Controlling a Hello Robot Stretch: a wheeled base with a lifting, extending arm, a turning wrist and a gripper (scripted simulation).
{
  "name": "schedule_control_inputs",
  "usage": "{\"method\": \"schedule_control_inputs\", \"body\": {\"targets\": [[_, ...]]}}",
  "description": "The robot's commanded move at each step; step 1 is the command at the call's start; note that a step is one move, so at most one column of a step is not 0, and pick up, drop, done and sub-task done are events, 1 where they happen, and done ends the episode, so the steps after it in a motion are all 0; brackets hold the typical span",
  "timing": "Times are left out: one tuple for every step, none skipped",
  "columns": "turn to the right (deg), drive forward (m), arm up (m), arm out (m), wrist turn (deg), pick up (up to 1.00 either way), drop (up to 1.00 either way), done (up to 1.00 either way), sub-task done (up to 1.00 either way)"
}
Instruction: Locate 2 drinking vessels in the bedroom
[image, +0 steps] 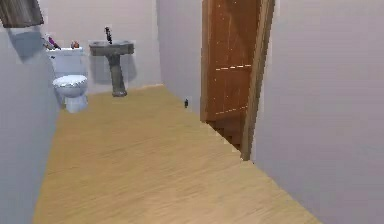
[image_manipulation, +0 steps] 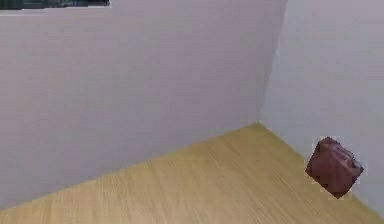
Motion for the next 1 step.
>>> {"method": "schedule_control_inputs", "body": {"targets": [[0.0, 1.0, 0.0, 0.0, 0.0, 0.0, 0.0, 0.0, 0.0]]}}
